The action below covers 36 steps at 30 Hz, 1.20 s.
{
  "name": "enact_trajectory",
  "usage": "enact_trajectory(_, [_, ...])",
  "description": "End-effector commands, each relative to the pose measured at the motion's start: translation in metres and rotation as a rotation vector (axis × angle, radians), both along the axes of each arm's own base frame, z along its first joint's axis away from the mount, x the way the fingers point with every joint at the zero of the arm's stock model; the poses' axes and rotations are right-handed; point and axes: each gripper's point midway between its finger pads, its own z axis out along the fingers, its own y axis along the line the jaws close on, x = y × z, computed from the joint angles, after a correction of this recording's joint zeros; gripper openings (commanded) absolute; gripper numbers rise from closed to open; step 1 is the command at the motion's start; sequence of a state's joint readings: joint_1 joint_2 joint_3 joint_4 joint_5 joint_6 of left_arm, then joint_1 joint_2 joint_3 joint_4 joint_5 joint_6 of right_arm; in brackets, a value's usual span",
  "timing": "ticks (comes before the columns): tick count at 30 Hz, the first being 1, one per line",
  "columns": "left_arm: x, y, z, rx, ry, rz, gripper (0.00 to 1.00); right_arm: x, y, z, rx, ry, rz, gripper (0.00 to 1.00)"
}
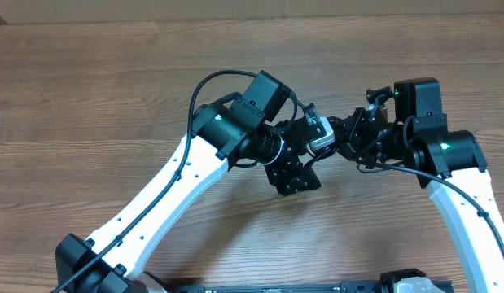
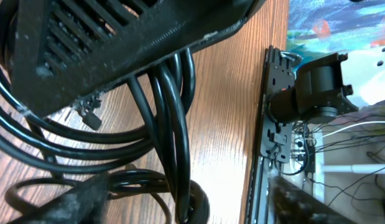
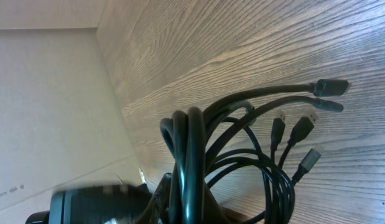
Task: Untangle cables
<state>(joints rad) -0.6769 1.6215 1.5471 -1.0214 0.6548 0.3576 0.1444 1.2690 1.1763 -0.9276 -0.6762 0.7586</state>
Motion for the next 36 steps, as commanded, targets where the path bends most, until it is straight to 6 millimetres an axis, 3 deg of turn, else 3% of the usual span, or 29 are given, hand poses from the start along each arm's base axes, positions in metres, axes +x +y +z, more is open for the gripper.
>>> enact_trajectory(1, [0.002,-0.004,0.004,-0.019,-0.007,-0.018,0.38,0.000,0.003,0.010,0.024,-0.026,0.016,0.04])
enact_trajectory(3, [0.002,-0.004,0.004,-0.019,-0.007,-0.018,0.11,-0.001,0.005,0.011,0.035,-0.025,0.024,0.04])
enact_trajectory(4, [0.002,-0.004,0.004,-0.019,-0.007,-0.018,0.04,-0.001,0.005,0.011,0.035,-0.025,0.024,0.04])
enact_trajectory(9, [0.008,0.000,-0.001,0.017,-0.021,0.018,0.04,-0.001,0.002,0.008,0.016,-0.022,0.016,0.04])
enact_trajectory(10, [0.015,0.007,0.000,0.045,0.008,0.106,0.04,0.006,-0.010,0.000,-0.068,-0.045,-0.020,0.11])
enact_trajectory(11, [0.019,0.015,0.007,0.047,-0.007,0.137,0.04,0.008,-0.019,-0.008,-0.138,-0.052,-0.042,0.26])
enact_trajectory(12, [0.027,0.026,0.017,0.051,-0.059,0.179,0.04,0.010,-0.024,-0.010,-0.163,-0.054,-0.060,0.31])
enact_trajectory(13, [0.031,0.041,0.037,0.033,-0.125,0.225,0.04,0.015,-0.023,-0.007,-0.159,-0.079,-0.062,0.38])
enact_trajectory(16, [0.028,0.053,0.059,0.010,-0.209,0.237,0.04,0.022,-0.021,-0.001,-0.148,-0.121,-0.063,0.54])
enact_trajectory(20, [0.023,0.056,0.071,-0.006,-0.300,0.176,0.04,0.017,-0.005,0.012,-0.050,-0.137,0.005,0.53])
enact_trajectory(22, [0.025,0.058,0.070,0.010,-0.345,0.150,0.04,0.016,0.010,0.030,0.051,-0.189,0.074,0.52])
enact_trajectory(23, [0.030,0.063,0.067,0.042,-0.356,0.175,0.04,0.017,0.013,0.036,0.075,-0.211,0.091,0.50])
enact_trajectory(24, [0.032,0.067,0.065,0.064,-0.357,0.198,0.04,0.017,0.013,0.038,0.076,-0.221,0.092,0.38])
enact_trajectory(25, [0.035,0.071,0.062,0.087,-0.347,0.233,0.04,0.019,0.010,0.038,0.057,-0.230,0.075,0.33])
enact_trajectory(28, [0.039,0.080,0.056,0.138,-0.330,0.303,0.04,0.023,0.003,0.053,0.010,-0.334,0.049,0.35])
enact_trajectory(31, [0.040,0.077,0.059,0.119,-0.335,0.298,0.04,0.011,0.010,0.074,0.008,-0.488,0.158,0.56])
enact_trajectory(36, [0.035,0.049,0.083,-0.055,-0.338,0.214,0.04,0.003,0.017,0.079,0.097,-0.419,0.156,0.49])
